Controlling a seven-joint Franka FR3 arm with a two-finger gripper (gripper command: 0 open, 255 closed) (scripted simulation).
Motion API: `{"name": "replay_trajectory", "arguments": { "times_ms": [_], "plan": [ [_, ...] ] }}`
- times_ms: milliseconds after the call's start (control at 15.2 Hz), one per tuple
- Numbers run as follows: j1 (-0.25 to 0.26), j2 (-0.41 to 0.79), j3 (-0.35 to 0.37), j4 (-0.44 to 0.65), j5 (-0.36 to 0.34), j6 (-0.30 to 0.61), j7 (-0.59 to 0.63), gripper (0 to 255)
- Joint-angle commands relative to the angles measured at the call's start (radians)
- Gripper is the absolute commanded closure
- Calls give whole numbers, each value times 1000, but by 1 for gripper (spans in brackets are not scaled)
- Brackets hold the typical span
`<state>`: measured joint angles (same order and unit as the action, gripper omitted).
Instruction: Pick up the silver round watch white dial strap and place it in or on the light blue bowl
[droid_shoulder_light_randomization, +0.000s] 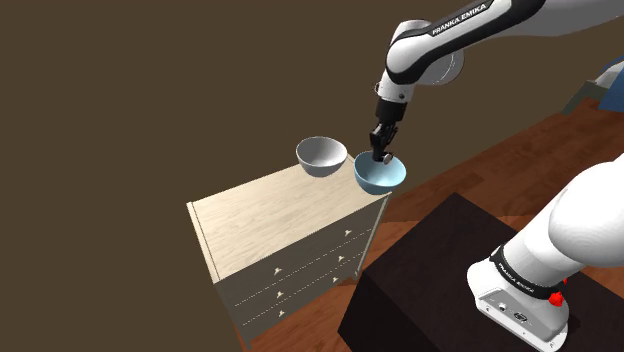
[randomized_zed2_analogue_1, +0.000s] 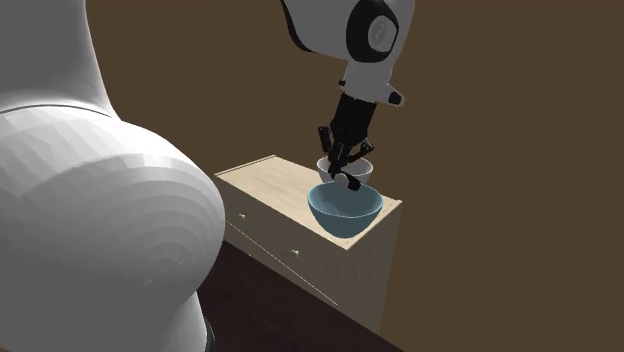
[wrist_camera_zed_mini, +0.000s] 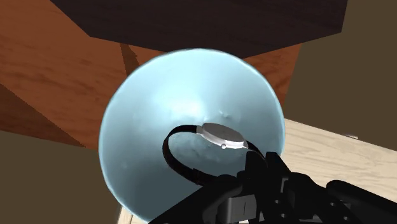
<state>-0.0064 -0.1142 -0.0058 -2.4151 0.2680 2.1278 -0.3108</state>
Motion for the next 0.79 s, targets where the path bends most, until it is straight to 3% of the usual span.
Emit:
{"name": "replay_trajectory", "arguments": {
  "times_ms": [0,264,726],
  "plan": [
    [2,17,1,-10,5,27,-7,255],
    [4,59,2,-29,18,86,-24,255],
    [4,59,2,-29,18,86,-24,255]
  ]
}}
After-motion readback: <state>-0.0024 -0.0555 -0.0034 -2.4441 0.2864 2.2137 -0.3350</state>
